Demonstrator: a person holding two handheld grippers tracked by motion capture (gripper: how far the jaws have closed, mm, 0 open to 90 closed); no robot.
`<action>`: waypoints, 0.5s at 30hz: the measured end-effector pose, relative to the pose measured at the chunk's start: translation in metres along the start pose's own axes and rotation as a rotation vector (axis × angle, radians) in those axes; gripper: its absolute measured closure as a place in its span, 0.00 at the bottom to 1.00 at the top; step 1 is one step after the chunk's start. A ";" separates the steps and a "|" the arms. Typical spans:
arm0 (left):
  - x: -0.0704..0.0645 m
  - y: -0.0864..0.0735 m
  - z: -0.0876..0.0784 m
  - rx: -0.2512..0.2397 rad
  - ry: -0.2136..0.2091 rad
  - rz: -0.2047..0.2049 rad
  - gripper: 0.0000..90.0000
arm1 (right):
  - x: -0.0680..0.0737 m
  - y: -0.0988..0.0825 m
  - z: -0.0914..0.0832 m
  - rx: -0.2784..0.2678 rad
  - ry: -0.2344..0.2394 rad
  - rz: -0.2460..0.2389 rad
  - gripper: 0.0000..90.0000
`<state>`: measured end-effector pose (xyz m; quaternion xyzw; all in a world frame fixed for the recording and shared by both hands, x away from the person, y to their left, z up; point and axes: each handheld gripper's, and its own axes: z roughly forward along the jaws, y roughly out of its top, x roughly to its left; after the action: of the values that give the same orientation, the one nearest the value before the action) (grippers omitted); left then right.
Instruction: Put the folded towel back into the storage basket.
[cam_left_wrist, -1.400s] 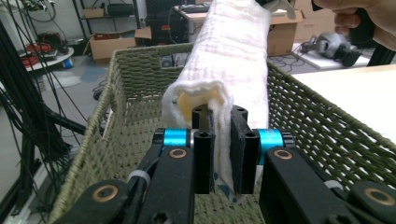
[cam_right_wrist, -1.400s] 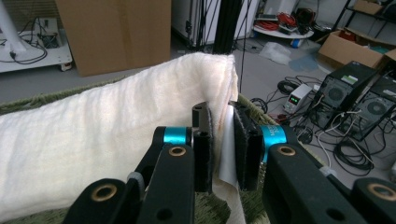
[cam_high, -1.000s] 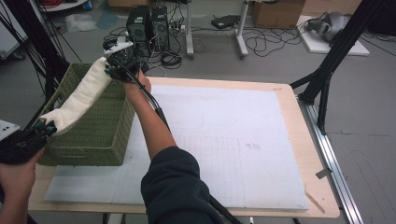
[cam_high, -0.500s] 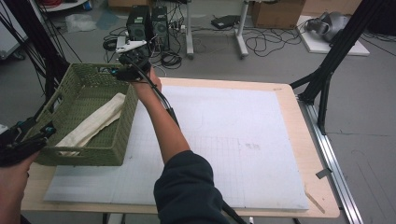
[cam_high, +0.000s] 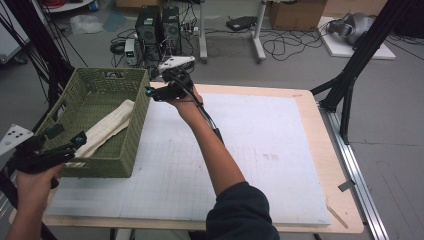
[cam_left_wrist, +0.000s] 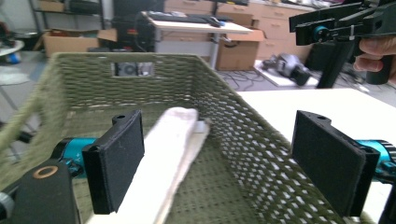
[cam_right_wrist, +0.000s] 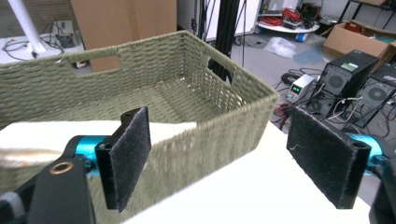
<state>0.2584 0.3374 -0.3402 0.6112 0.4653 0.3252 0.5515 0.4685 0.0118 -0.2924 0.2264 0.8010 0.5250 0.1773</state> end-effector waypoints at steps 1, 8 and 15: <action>-0.003 0.000 0.002 -0.002 -0.016 -0.001 0.20 | -0.002 -0.004 -0.005 -0.006 0.001 0.000 0.22; -0.021 -0.002 0.019 -0.008 -0.091 0.025 0.22 | -0.016 -0.029 -0.042 -0.001 -0.027 0.033 0.14; -0.044 -0.005 0.038 0.008 -0.159 0.062 0.22 | -0.023 -0.053 -0.081 -0.008 -0.044 0.049 0.14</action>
<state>0.2764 0.2823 -0.3464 0.6513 0.4021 0.2908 0.5740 0.4359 -0.0811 -0.3089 0.2569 0.7890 0.5272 0.1829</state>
